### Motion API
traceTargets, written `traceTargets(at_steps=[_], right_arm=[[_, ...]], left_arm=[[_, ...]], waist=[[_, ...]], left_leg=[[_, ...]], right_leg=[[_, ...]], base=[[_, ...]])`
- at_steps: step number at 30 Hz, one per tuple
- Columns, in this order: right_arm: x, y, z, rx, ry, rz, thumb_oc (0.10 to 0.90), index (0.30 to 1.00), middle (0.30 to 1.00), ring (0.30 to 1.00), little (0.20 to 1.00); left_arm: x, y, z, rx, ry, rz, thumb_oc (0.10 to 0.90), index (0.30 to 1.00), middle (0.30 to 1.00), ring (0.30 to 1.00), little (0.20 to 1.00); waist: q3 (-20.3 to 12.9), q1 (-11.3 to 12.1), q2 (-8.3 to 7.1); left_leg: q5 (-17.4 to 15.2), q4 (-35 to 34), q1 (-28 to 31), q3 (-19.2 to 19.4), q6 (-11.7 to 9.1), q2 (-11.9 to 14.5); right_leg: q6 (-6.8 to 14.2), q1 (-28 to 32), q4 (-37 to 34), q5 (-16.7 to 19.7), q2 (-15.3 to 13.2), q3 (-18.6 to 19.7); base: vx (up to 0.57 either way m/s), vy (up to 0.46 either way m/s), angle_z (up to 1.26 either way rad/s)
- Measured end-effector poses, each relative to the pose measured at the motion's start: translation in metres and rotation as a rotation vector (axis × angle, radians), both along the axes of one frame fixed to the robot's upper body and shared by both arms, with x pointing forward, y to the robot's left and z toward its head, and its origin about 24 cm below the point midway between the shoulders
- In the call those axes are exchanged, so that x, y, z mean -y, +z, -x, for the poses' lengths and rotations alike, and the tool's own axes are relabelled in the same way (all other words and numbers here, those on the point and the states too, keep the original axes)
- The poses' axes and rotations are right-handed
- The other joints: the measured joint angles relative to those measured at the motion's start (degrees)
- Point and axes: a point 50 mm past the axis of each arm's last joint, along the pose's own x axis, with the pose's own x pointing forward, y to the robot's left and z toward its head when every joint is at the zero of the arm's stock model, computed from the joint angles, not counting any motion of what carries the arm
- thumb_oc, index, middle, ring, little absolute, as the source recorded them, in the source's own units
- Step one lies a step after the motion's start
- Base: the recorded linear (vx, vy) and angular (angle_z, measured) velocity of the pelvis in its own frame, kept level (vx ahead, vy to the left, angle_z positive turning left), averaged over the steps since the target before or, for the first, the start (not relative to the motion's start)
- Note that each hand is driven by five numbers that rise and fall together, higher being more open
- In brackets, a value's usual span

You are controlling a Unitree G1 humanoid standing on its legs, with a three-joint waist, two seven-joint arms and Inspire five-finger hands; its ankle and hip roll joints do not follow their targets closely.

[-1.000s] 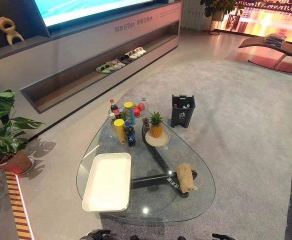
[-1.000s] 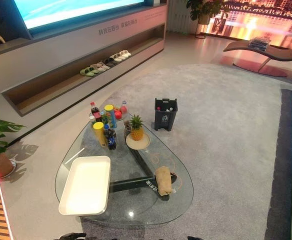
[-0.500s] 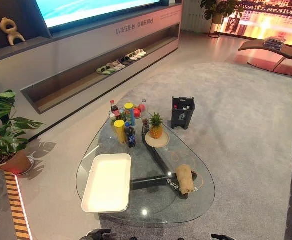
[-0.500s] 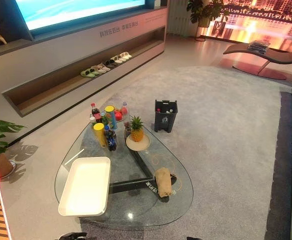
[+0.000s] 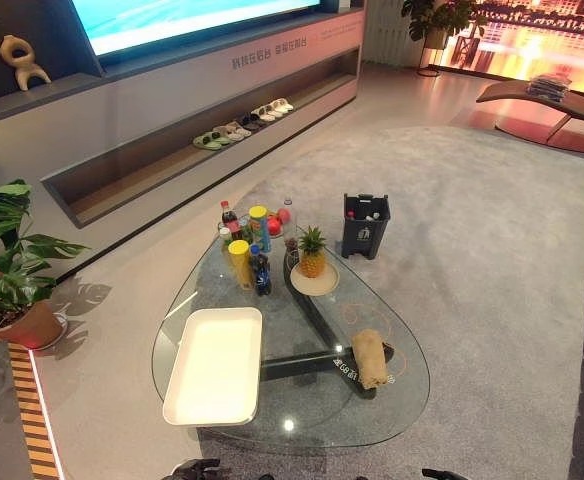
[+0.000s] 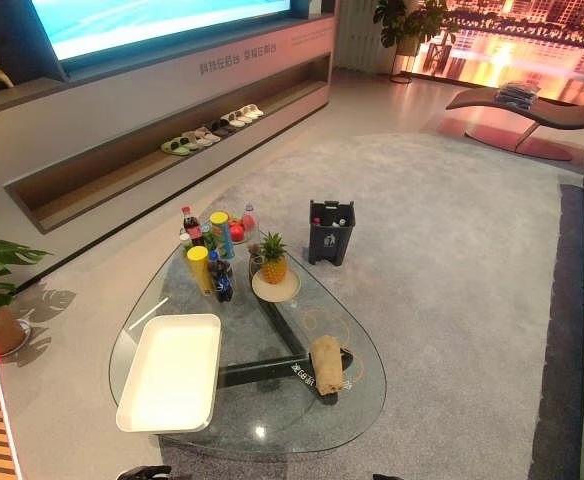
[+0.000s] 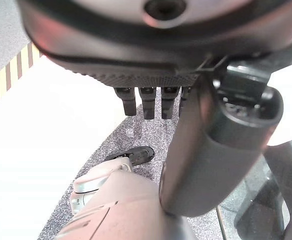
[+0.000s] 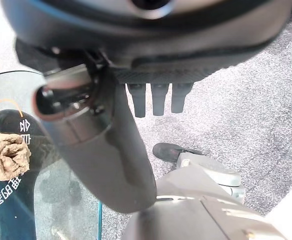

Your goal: Wipe the table with a cloth and put it in the basket.

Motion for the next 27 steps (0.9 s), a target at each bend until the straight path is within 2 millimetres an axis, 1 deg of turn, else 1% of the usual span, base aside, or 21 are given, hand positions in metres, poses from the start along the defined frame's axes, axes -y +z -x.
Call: traceTargets(at_steps=[8, 10, 12, 14, 15, 16, 18, 19, 20, 21, 22, 23, 24, 25, 26, 27], right_arm=[[0.001, 0.0, 0.0, -0.002, 0.0, 0.002, 0.8, 0.9, 0.9, 0.9, 0.9], [0.003, 0.001, 0.0, -0.002, -0.001, 0.008, 0.8, 0.9, 0.9, 0.9, 0.9], [0.008, 0.004, -0.005, 0.011, 0.003, 0.021, 0.8, 0.9, 0.9, 0.9, 0.9], [0.011, 0.006, -0.015, 0.034, 0.007, 0.03, 0.8, 0.9, 0.9, 0.9, 0.9], [0.013, 0.009, -0.022, 0.049, 0.011, 0.036, 0.8, 0.9, 0.9, 0.9, 0.9], [0.014, 0.01, -0.026, 0.058, 0.012, 0.038, 0.8, 0.9, 0.9, 0.9, 0.9], [0.016, 0.014, -0.041, 0.092, 0.023, 0.05, 0.8, 0.9, 0.9, 0.9, 0.9], [0.017, 0.019, -0.054, 0.123, 0.024, 0.053, 0.8, 0.9, 0.9, 0.9, 0.9], [0.017, 0.019, -0.054, 0.123, 0.024, 0.053, 0.8, 0.9, 0.9, 0.9, 0.9], [0.019, 0.023, -0.066, 0.154, 0.023, 0.056, 0.8, 0.9, 0.9, 0.9, 0.9], [0.018, 0.026, -0.072, 0.171, 0.022, 0.054, 0.8, 0.9, 0.9, 0.9, 0.9], [0.019, 0.027, -0.075, 0.184, 0.023, 0.056, 0.8, 0.9, 0.9, 0.9, 0.9], [0.019, 0.031, -0.083, 0.21, 0.032, 0.061, 0.8, 0.9, 0.9, 0.9, 0.9], [0.019, 0.033, -0.088, 0.222, 0.033, 0.062, 0.8, 0.9, 0.9, 0.9, 0.9], [0.019, 0.038, -0.101, 0.253, 0.035, 0.065, 0.8, 0.9, 0.9, 0.9, 0.9], [0.017, 0.039, -0.104, 0.261, 0.04, 0.062, 0.8, 0.9, 0.9, 0.9, 0.9]], left_arm=[[0.0, 0.0, 0.0, 0.007, -0.001, 0.001, 0.8, 0.9, 0.9, 0.9, 0.9], [0.001, 0.0, -0.002, 0.018, 0.0, 0.002, 0.8, 0.9, 0.9, 0.9, 0.9], [0.002, 0.002, -0.009, 0.049, 0.006, 0.011, 0.8, 0.9, 0.9, 0.9, 0.9], [0.004, 0.005, -0.02, 0.079, 0.014, 0.019, 0.8, 0.9, 0.9, 0.9, 0.9], [0.004, 0.006, -0.025, 0.092, 0.012, 0.017, 0.8, 0.9, 0.9, 0.9, 0.9], [0.005, 0.008, -0.033, 0.117, 0.011, 0.016, 0.8, 0.9, 0.9, 0.9, 0.9], [0.006, 0.012, -0.045, 0.156, 0.017, 0.014, 0.8, 0.9, 0.9, 0.9, 0.9], [0.007, 0.017, -0.059, 0.196, 0.025, 0.017, 0.8, 0.9, 0.9, 0.9, 0.9], [0.007, 0.017, -0.059, 0.196, 0.025, 0.017, 0.8, 0.9, 0.9, 0.9, 0.9], [0.006, 0.024, -0.076, 0.245, 0.026, 0.012, 0.8, 0.9, 0.9, 0.9, 0.9], [0.005, 0.027, -0.083, 0.283, 0.036, 0.018, 0.8, 0.9, 0.9, 0.9, 0.9], [0.006, 0.03, -0.088, 0.31, 0.041, 0.026, 0.8, 0.9, 0.9, 0.9, 0.9], [0.009, 0.036, -0.099, 0.362, 0.046, 0.044, 0.8, 0.9, 0.9, 0.9, 0.9], [0.011, 0.039, -0.106, 0.386, 0.046, 0.051, 0.8, 0.9, 0.9, 0.9, 0.9], [0.013, 0.047, -0.121, 0.426, 0.042, 0.059, 0.8, 0.9, 0.9, 0.9, 0.9], [0.014, 0.05, -0.126, 0.441, 0.041, 0.063, 0.8, 0.9, 0.9, 0.9, 0.9]], waist=[[0.15, -0.02, 0.23], [0.37, -0.02, 0.63], [1.48, -0.03, 1.14], [3.66, -0.06, 1.58], [5.45, -0.1, 1.89], [6.39, -0.12, 2.0], [8.68, -0.05, 2.3], [11.36, -0.03, 2.45], [11.36, -0.03, 2.45], [14.27, -0.1, 2.58], [16.16, -0.07, 2.5], [16.9, -0.1, 2.5], [18.61, -0.06, 2.45], [19.8, -0.02, 2.5], [23.04, -0.11, 2.35], [24.14, -0.13, 2.11]], left_leg=[[-0.16, 0.0, -0.5, -0.01, -0.24, 0.01], [-0.09, 0.02, -1.76, -0.02, -0.3, -0.01], [0.61, 0.38, -3.46, -0.04, -0.3, -0.04], [1.35, 0.44, -5.11, -0.08, -0.73, -0.08], [1.58, 0.43, -5.76, -0.16, -0.58, -0.1], [1.87, 0.45, -6.61, -0.15, -0.71, -0.11], [2.72, 0.46, -9.56, -0.2, -0.95, -0.13], [3.34, 0.47, -11.06, -0.27, -0.93, -0.31], [3.34, 0.47, -11.06, -0.27, -0.93, -0.31], [3.83, 0.46, -11.9, -0.49, -1.04, -0.34], [3.91, 0.46, -12.39, -0.4, -1.09, -0.4], [4.07, 0.46, -13.12, -0.4, -1.11, -0.37], [4.42, 0.47, -14.66, -0.4, -1.09, -0.29], [4.65, 0.47, -15.28, -0.4, -1.13, -0.33], [5.34, 0.49, -15.91, -0.4, -1.26, -0.52], [5.39, 0.49, -16.2, -0.39, -1.29, -0.52]], right_leg=[[0.34, -0.54, 0.0, -0.23, 0.01, 0.02], [0.33, -1.77, 0.0, -0.12, 0.03, 0.05], [0.15, -3.82, 0.01, 0.53, 0.02, 0.06], [0.29, -5.4, 0.06, 1.37, 0.01, 0.07], [0.3, -5.96, 0.09, 1.68, 0.01, 0.02], [0.33, -6.91, 0.18, 1.91, 0.02, 0.09], [0.35, -9.79, 0.24, 2.62, 0.06, 0.18], [0.26, -11.27, 0.34, 3.24, 0.11, 0.17], [0.26, -11.27, 0.34, 3.24, 0.11, 0.17], [0.29, -11.99, 0.35, 3.63, 0.09, 0.18], [0.3, -12.59, 0.34, 3.71, 0.07, 0.15], [0.29, -13.28, 0.33, 3.81, 0.05, 0.13], [0.39, -14.85, 0.34, 4.18, -0.07, 0.1], [0.36, -15.44, 0.35, 4.46, -0.08, 0.12], [0.35, -16.04, 0.4, 5.16, -0.06, 0.07], [0.37, -16.36, 0.39, 5.24, -0.08, 0.1]], base=[[0.01, 0.0, 0.0], [-0.08, 0.002, -0.01], [-0.11, 0.004, -0.01], [-0.1, -0.004, 0.01], [-0.12, -0.014, 0.01], [-0.19, -0.024, 0.0], [-0.14, -0.032, -0.01], [-0.06, -0.025, 0.01], [-0.05, -0.029, 0.05], [-0.1, -0.026, 0.02], [-0.14, -0.032, 0.02], [-0.16, -0.023, -0.02], [-0.09, -0.013, 0.0], [-0.14, -0.027, 0.01], [-0.14, -0.027, 0.0], [-0.16, -0.03, 0.0]])
